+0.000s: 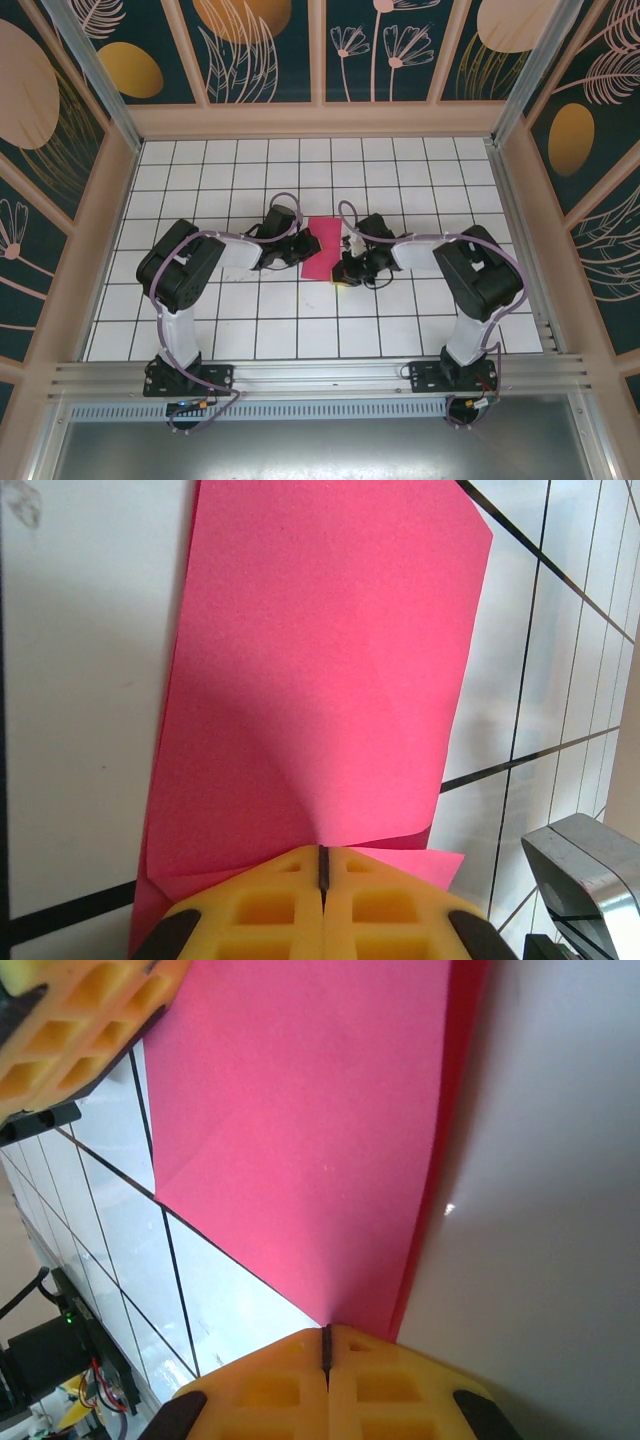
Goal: Fold a paper plane with a square sheet of paper (pick it up from the middle)
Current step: Fold the triangle a second time at the center of the table.
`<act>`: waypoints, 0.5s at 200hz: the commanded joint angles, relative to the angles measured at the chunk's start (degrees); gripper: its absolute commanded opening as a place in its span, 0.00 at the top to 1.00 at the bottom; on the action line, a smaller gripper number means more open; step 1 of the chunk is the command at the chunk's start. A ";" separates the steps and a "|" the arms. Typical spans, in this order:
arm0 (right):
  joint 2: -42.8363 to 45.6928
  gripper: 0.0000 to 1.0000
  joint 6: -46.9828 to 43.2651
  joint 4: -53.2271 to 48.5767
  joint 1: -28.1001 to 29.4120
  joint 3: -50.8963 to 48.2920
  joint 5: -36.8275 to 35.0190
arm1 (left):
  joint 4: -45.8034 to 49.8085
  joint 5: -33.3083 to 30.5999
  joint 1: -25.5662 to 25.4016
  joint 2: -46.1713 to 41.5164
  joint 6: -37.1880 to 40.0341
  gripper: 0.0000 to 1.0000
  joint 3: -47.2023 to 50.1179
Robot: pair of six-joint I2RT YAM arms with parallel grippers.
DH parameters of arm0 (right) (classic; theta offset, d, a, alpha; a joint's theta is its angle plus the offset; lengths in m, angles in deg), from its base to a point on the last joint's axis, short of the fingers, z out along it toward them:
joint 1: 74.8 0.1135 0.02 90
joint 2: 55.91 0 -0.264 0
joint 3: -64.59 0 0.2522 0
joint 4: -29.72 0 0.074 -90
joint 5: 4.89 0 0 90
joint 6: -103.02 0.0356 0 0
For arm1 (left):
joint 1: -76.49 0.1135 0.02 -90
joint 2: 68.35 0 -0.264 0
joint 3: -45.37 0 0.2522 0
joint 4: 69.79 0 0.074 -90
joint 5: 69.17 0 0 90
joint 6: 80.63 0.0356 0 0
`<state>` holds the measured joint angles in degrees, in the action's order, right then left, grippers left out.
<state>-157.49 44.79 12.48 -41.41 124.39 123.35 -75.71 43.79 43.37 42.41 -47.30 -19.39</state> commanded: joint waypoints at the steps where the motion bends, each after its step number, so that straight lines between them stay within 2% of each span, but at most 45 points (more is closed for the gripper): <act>1: 2.34 0.95 0.93 -2.29 -0.33 -1.93 1.65 | 5.84 -2.84 0.09 3.34 0.54 0.92 0.73; 45: 6.24 0.97 1.55 0.11 -1.51 2.29 2.98 | 6.01 -2.61 0.08 3.32 0.94 0.92 0.38; 100: -1.91 0.97 1.17 -0.72 -1.52 5.33 2.13 | 6.17 -2.42 0.09 3.09 1.18 0.91 0.01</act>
<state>-155.70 45.58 12.69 -42.90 129.57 124.61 -75.10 43.98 43.37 42.45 -47.28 -19.72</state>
